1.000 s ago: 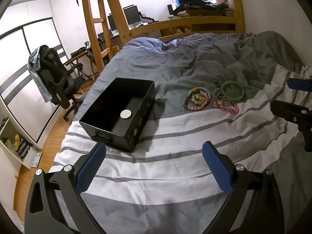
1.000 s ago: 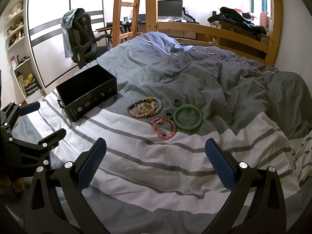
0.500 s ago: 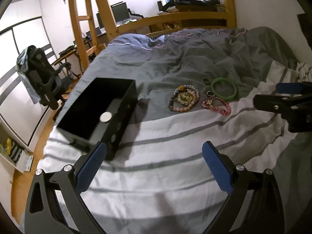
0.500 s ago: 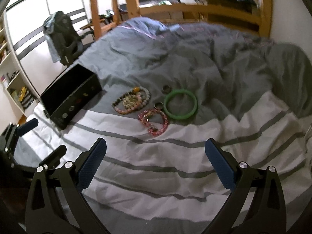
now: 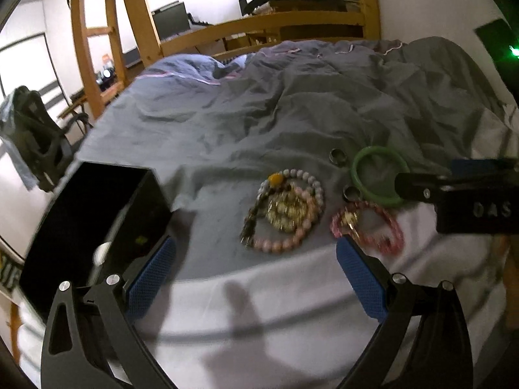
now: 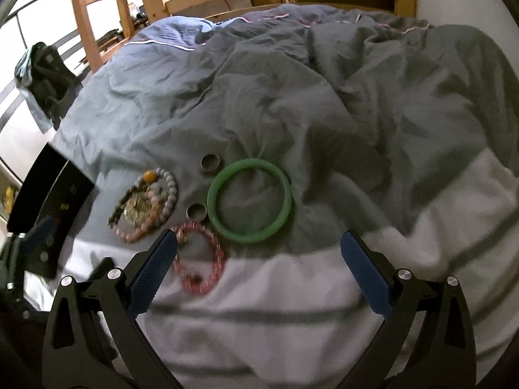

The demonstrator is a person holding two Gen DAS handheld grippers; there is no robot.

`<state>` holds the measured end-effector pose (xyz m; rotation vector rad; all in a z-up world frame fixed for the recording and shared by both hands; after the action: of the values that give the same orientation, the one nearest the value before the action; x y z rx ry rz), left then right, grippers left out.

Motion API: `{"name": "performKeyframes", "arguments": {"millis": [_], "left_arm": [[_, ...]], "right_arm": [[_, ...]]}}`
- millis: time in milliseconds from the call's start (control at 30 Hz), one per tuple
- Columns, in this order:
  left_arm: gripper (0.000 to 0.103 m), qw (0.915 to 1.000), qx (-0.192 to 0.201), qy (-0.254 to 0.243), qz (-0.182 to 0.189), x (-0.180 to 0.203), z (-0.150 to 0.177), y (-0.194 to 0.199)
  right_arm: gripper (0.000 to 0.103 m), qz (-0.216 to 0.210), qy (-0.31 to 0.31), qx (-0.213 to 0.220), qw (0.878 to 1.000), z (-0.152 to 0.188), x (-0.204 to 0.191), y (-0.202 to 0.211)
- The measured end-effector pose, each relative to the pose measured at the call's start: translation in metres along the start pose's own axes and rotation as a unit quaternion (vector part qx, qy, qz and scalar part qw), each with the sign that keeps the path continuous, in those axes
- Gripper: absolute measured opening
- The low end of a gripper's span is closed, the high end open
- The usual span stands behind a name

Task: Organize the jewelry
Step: 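Grasp the green jade bangle with the right tool while the left tool grasps the dark bead bracelet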

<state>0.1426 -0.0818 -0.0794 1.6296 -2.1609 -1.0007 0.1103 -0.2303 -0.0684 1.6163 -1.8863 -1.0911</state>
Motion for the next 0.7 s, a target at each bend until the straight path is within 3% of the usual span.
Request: {"name": "performKeyframes", "arguments": {"millis": [100,133,200,300,333,367,400,533,633,700], "left_arm": [[0.087,0.9996,-0.021,0.013,0.012,-0.001,-0.003,-0.03],[0.077,0.9991,-0.033,0.019,0.02,-0.001,-0.002,-0.04],[0.063,0.9972,-0.052,0.03,0.045,0.0,0.002,-0.055],[0.053,0.9976,-0.048,0.021,0.045,0.005,0.001,-0.054],[0.045,0.9975,-0.047,0.02,0.048,0.006,0.0,-0.053],[0.035,0.9973,-0.047,0.022,0.051,0.006,-0.001,-0.051],[0.033,0.9967,-0.049,0.031,0.057,0.004,-0.003,-0.05],[0.019,0.9941,-0.051,0.06,0.075,-0.007,-0.009,-0.044],[0.017,0.9926,-0.047,0.073,0.085,-0.012,-0.01,-0.033],[0.015,0.9924,-0.041,0.076,0.088,-0.014,-0.01,-0.022]], "right_arm": [[0.099,0.008,-0.001,-0.006,1.0,-0.01,-0.005,-0.021],[0.097,0.011,-0.003,-0.01,1.0,-0.012,-0.006,-0.029],[0.078,0.02,-0.005,-0.02,1.0,-0.016,-0.009,-0.044],[0.073,0.036,0.009,-0.029,0.999,-0.017,-0.015,-0.056],[0.072,0.037,0.01,-0.026,0.999,-0.018,-0.015,-0.055],[0.038,0.041,0.005,-0.021,0.999,-0.019,-0.013,-0.053],[0.019,0.06,0.003,-0.018,0.998,-0.02,-0.009,-0.052],[0.013,0.033,-0.038,-0.012,0.999,-0.026,0.011,-0.043],[0.012,0.03,-0.033,-0.004,0.999,-0.026,0.01,-0.036],[0.005,0.024,-0.033,0.006,0.999,-0.027,0.009,-0.03]]}}
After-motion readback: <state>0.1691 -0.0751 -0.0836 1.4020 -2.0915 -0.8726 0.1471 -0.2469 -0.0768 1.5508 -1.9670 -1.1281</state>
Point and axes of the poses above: each gripper's, at about its wrist camera, not at the fingertips, and y roughly against the way its jaws point, x to its right, z to its underside, the point moved 2 cm from there along -y, roughly the way its jaws point, and after that the axes turned 3 degrees about x, right-handed, at the moved point
